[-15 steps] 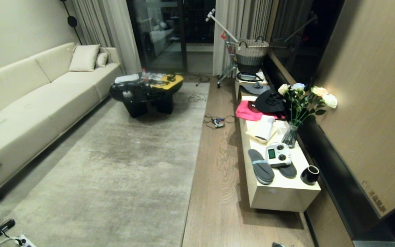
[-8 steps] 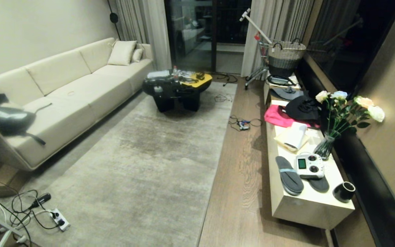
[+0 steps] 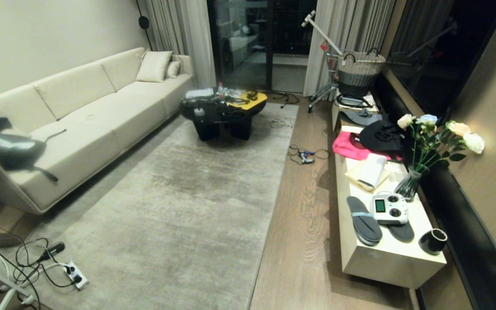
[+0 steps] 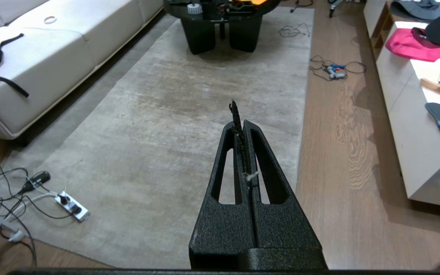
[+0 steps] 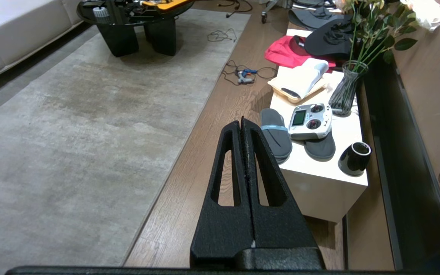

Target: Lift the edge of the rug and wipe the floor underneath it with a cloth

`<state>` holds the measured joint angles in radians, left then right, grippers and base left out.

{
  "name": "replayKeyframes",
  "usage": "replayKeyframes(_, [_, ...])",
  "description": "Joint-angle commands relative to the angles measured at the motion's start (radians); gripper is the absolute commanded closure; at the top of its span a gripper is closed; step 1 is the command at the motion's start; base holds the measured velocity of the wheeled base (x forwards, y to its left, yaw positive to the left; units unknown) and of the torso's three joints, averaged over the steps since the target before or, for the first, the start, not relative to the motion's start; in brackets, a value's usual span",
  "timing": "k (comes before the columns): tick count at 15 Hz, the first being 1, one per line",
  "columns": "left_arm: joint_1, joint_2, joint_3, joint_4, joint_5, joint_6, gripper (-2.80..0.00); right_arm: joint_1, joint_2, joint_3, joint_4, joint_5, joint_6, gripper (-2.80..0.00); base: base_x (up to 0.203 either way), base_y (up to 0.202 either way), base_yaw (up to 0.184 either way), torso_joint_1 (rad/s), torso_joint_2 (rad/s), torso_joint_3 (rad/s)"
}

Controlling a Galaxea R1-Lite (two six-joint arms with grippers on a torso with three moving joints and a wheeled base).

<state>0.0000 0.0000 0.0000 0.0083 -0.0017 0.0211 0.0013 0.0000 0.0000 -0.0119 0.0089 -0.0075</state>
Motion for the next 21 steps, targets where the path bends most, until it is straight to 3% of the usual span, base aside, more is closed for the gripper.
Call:
replayKeyframes(1, [-0.001,0.002,0.0,0.0,0.0,0.0,0.0,0.0,0.001,0.0,-0.001,0.0,0.001,0.0,0.0,0.0,0.0,0.0,0.0,0.0])
replayKeyframes(21, [0.0,0.002,0.0,0.001,0.0,0.0,0.0,0.0,0.002,0.0,-0.002,-0.001,0.001,0.0,0.0,0.0,-0.003,0.0,0.0,0.0])
